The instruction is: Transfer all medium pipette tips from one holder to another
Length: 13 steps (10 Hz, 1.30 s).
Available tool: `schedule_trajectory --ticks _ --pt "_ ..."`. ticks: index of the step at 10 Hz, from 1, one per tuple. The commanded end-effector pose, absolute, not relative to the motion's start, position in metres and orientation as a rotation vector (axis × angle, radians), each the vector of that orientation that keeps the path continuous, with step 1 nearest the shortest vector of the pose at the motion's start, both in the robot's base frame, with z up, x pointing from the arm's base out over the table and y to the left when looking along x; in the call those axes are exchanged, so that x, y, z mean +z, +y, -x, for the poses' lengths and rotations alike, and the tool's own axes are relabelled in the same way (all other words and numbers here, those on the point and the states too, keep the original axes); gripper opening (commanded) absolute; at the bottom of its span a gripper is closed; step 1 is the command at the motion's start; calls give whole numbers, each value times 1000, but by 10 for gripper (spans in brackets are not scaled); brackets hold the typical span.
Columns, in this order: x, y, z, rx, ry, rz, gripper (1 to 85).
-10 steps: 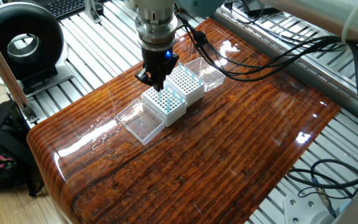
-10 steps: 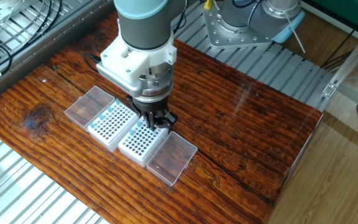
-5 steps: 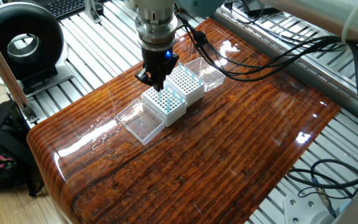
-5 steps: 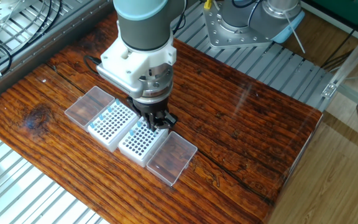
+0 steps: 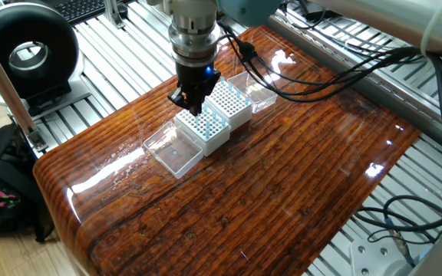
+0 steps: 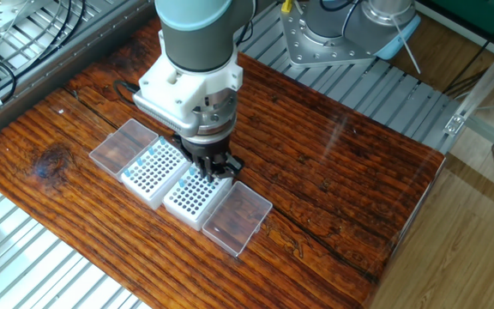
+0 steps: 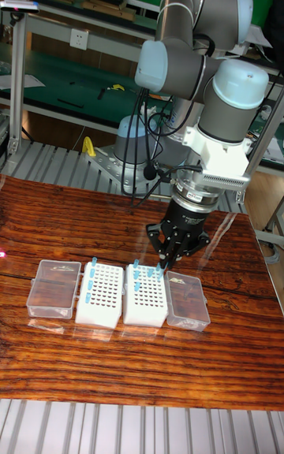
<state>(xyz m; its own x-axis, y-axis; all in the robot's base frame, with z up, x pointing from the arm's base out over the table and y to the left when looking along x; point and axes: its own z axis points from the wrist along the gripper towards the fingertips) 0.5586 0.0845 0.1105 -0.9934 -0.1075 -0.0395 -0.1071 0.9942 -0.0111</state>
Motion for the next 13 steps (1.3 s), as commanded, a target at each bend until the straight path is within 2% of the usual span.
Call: schedule_trajectory --ticks 1,9,13 --pt "111 84 -559 -9 3097 171 183" --pt "111 89 -562 34 3097 170 210" --pt "121 59 -583 3 3084 234 207"
